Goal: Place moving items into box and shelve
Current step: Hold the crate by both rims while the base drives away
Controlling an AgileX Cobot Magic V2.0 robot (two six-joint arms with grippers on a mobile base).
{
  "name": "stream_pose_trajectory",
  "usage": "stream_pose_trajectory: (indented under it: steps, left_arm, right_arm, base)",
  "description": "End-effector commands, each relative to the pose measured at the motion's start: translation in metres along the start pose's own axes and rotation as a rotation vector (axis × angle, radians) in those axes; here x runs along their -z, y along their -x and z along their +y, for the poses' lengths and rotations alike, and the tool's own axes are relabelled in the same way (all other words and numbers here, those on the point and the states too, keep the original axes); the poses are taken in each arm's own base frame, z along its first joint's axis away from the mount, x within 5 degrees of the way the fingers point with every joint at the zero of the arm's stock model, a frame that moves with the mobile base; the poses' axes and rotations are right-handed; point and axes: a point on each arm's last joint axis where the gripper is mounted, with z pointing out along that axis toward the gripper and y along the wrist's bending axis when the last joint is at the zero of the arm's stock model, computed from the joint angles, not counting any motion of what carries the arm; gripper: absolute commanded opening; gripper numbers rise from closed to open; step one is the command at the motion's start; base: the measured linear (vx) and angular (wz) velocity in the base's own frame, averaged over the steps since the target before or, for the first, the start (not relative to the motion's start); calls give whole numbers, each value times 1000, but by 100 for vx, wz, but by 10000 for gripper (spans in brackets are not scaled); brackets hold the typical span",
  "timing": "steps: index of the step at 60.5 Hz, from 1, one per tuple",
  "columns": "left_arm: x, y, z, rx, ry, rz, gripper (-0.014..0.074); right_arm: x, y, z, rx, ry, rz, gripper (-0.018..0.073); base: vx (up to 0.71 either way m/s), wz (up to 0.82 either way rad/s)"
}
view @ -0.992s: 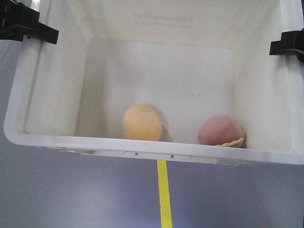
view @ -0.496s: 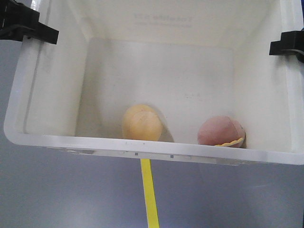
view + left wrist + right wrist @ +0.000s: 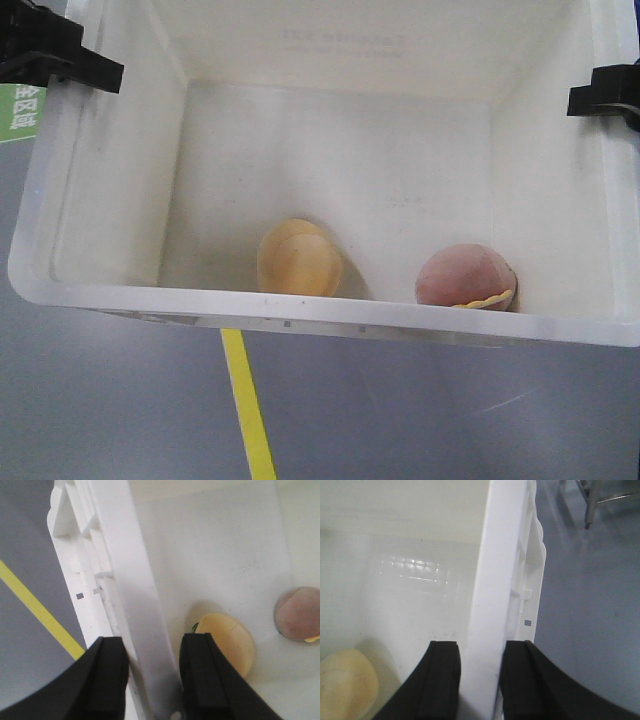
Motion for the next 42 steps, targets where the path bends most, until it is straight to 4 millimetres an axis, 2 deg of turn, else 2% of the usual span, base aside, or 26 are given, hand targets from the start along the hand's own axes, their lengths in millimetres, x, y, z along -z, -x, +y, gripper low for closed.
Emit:
stream_pose_trajectory:
  steps: [1,42]
  left_arm:
    - [26,15,-29,6,-170,-196,-6]
    - [26,15,-29,6,-170,-196,-6]
  right_arm:
    - [21,21,15,-51,97,-202,-6]
    - [21,21,15,-51,97,-202,-6]
  base:
    - [29,-46]
    - [27,-50]
